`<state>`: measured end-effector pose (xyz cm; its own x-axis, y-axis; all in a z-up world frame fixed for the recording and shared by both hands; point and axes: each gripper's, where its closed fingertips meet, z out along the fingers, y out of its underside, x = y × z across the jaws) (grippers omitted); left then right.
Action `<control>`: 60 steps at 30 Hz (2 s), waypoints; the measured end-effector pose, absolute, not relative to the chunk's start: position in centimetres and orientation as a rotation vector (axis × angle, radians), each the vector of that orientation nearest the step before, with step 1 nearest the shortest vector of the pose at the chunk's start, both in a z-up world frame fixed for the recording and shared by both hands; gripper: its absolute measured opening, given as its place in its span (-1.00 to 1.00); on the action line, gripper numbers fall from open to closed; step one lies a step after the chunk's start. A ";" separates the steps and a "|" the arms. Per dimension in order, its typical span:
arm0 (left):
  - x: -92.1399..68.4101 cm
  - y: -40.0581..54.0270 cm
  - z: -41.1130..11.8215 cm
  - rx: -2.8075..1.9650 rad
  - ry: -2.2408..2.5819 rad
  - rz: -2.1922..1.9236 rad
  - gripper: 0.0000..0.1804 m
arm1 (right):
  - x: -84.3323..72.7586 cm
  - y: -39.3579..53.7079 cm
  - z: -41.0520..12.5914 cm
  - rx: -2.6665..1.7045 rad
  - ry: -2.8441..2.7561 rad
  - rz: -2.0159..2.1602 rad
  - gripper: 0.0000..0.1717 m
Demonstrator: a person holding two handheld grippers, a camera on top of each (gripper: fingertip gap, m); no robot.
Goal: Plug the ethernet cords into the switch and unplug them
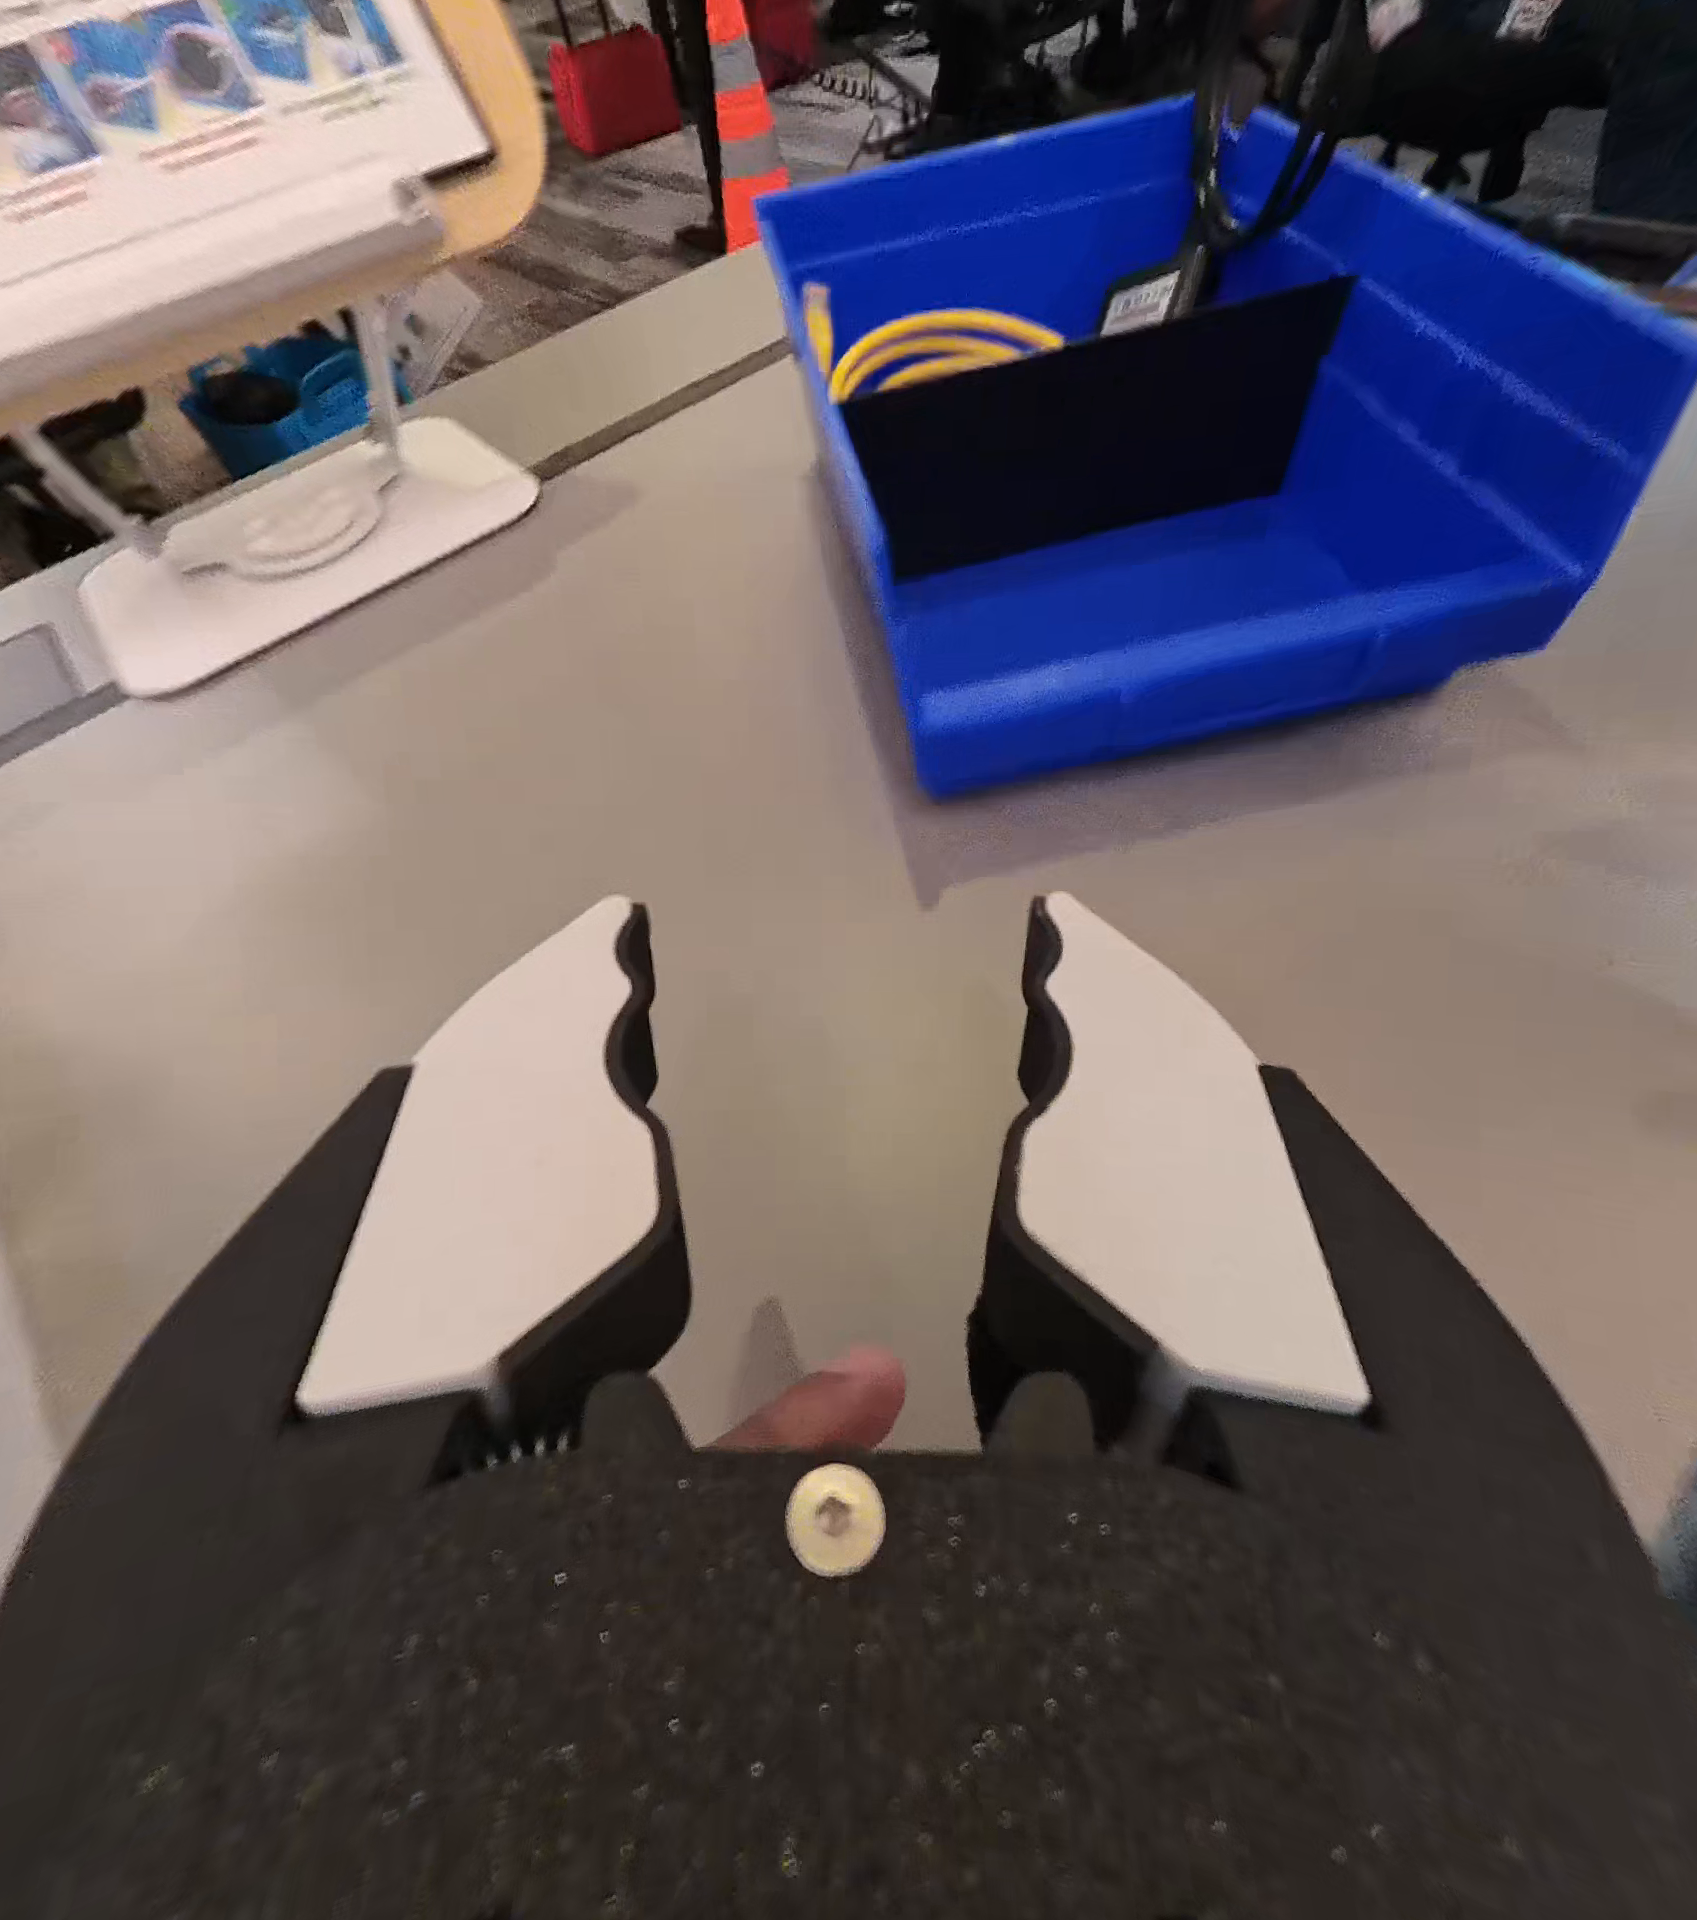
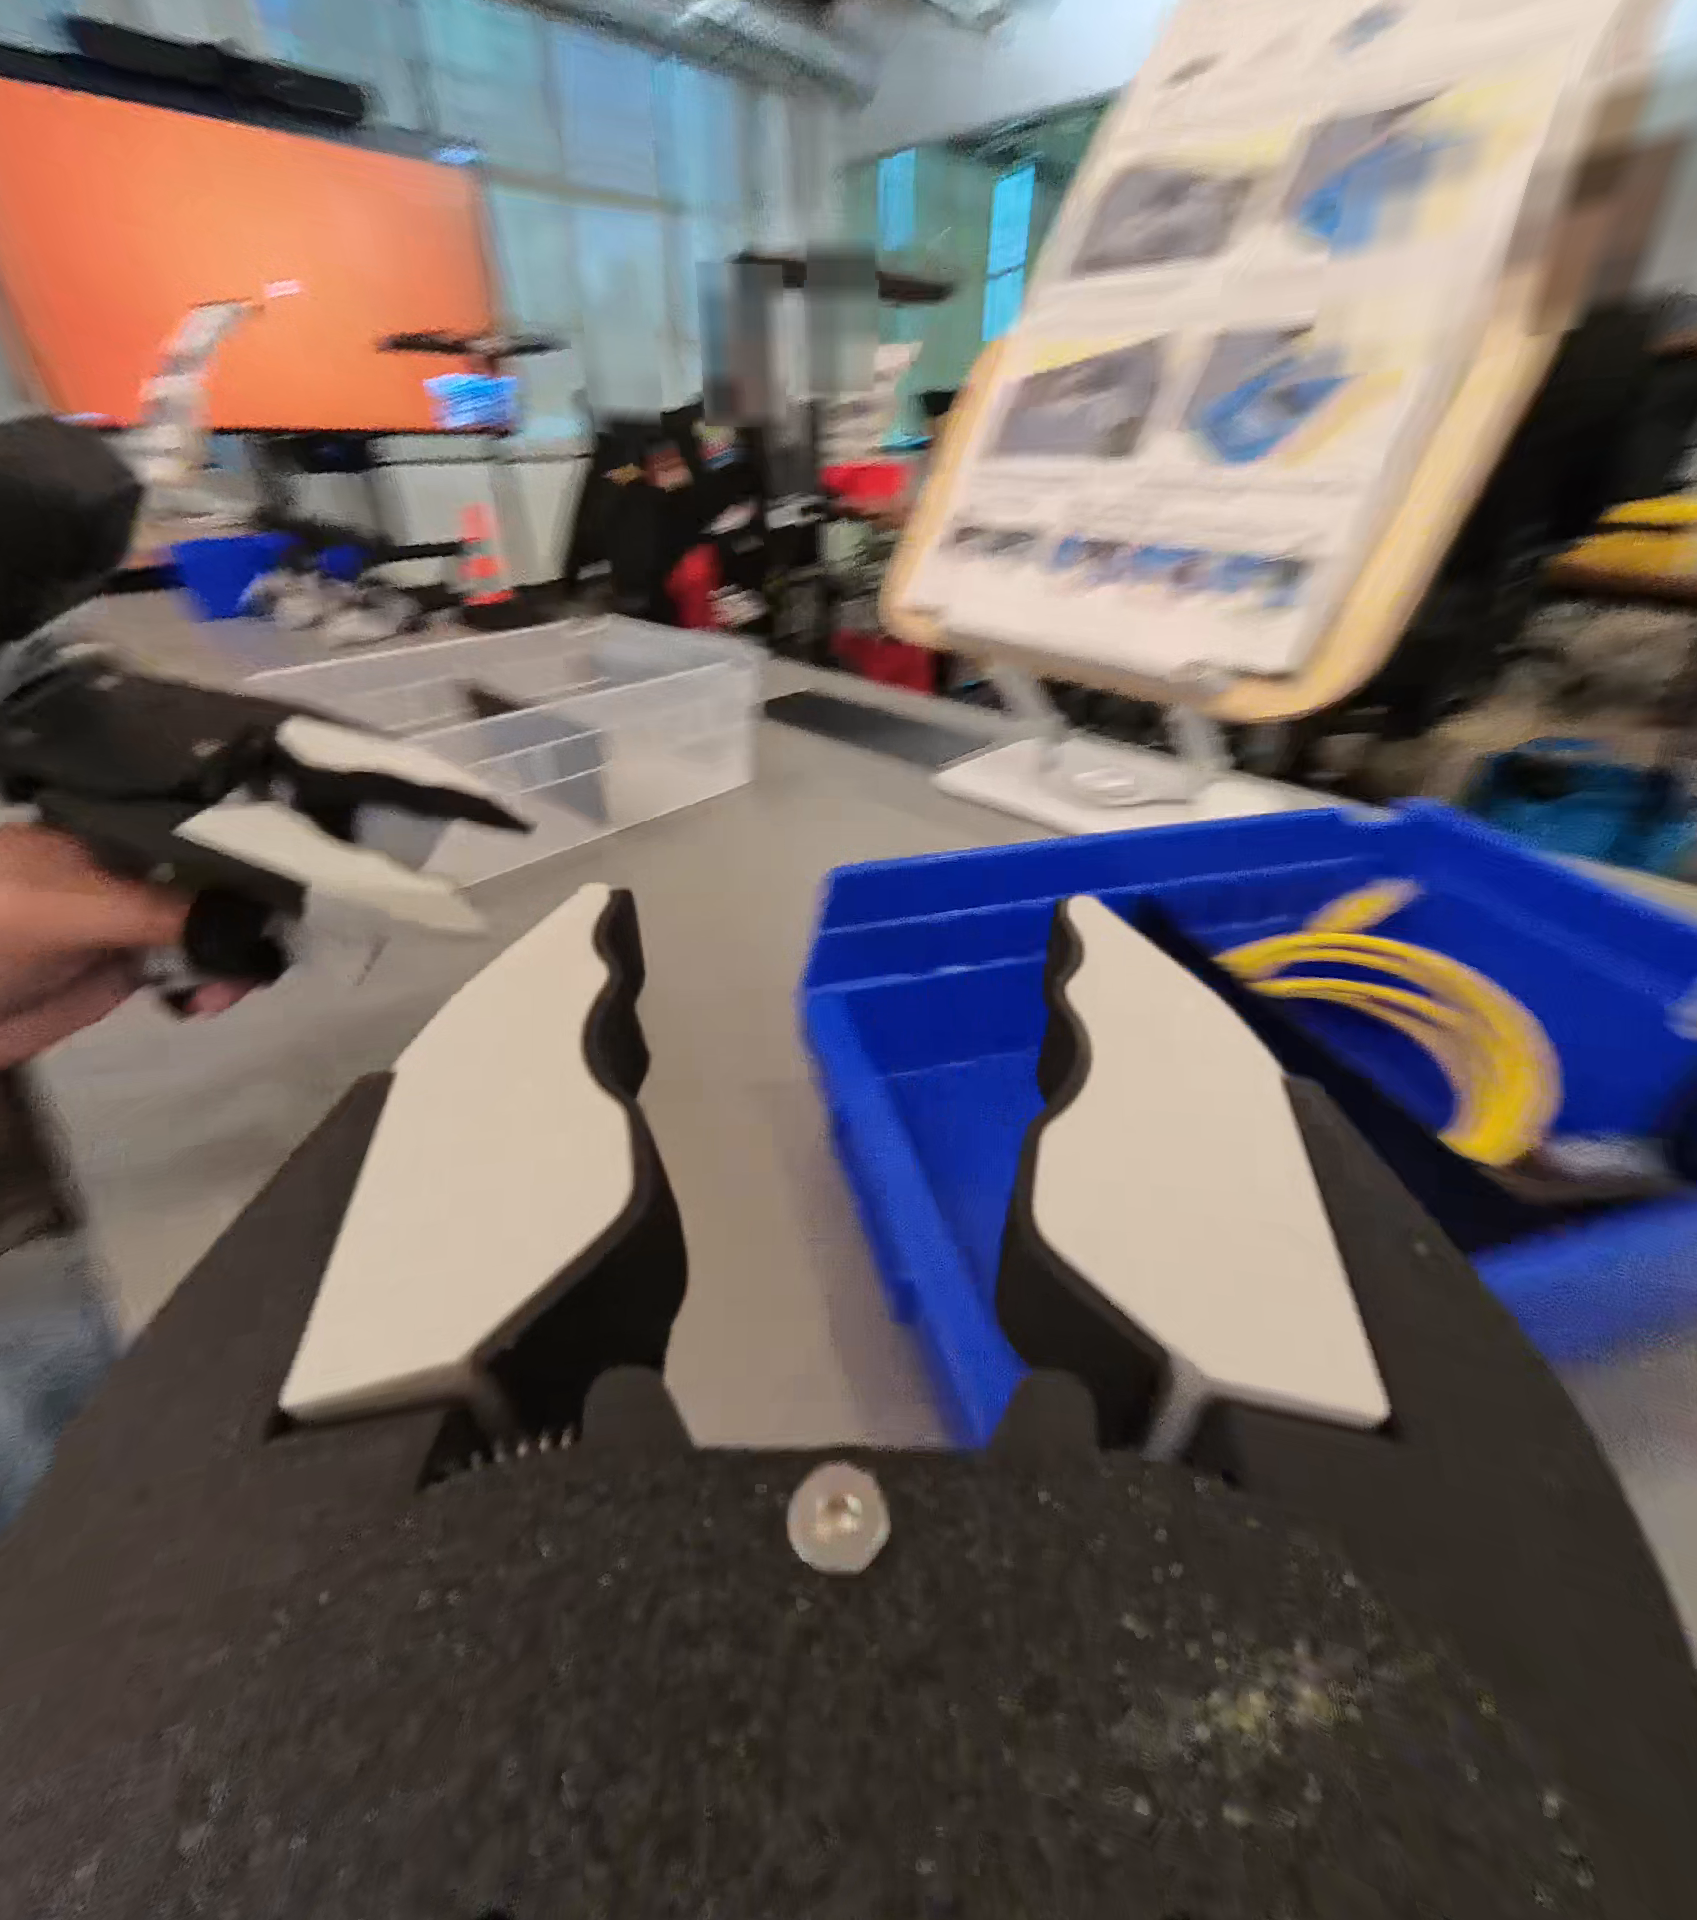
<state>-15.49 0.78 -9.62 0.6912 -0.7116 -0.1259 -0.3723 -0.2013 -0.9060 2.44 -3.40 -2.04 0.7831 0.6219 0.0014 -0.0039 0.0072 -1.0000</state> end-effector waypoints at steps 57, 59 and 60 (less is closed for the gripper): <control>-54.3 1.3 -10.9 -2.046 -0.061 -0.166 -0.60 | -15.1 -3.8 -12.9 -1.930 -0.768 0.352 -0.66; -55.1 3.9 -11.7 -2.072 -0.081 -0.163 -0.59 | -17.6 -4.5 -12.6 -1.927 -0.762 0.377 -0.62; -55.4 5.1 -12.0 -2.080 -0.082 -0.149 -0.59 | -19.1 -5.0 -12.5 -1.924 -0.762 0.414 -0.57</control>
